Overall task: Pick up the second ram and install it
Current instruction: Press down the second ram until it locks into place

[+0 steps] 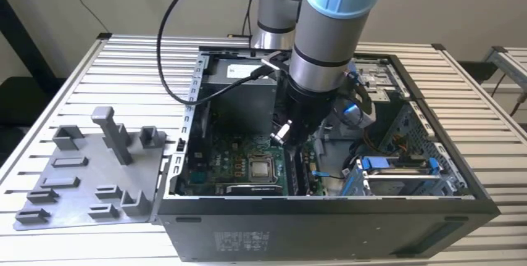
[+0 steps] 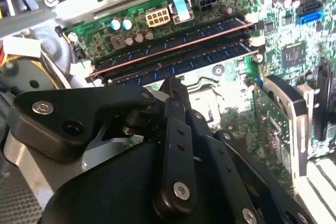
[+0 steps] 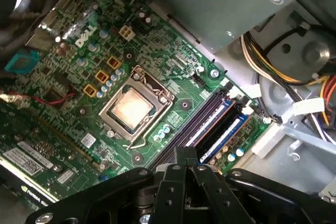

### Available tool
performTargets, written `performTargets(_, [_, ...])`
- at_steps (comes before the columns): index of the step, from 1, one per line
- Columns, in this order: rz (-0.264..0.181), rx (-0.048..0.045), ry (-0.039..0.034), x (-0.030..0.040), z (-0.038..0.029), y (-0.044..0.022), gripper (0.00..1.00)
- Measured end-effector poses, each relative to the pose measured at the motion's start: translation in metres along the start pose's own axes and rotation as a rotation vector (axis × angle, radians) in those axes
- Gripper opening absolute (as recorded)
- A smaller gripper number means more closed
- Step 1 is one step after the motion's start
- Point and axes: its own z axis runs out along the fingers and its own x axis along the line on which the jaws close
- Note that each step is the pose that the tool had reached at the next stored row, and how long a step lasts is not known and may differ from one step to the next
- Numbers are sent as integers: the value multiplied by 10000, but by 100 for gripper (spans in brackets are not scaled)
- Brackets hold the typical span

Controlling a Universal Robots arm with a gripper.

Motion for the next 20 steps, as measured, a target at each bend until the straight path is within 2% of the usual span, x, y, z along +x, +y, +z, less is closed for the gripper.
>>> performTargets(20, [-3641, -7, 93, 0, 8, 0, 11])
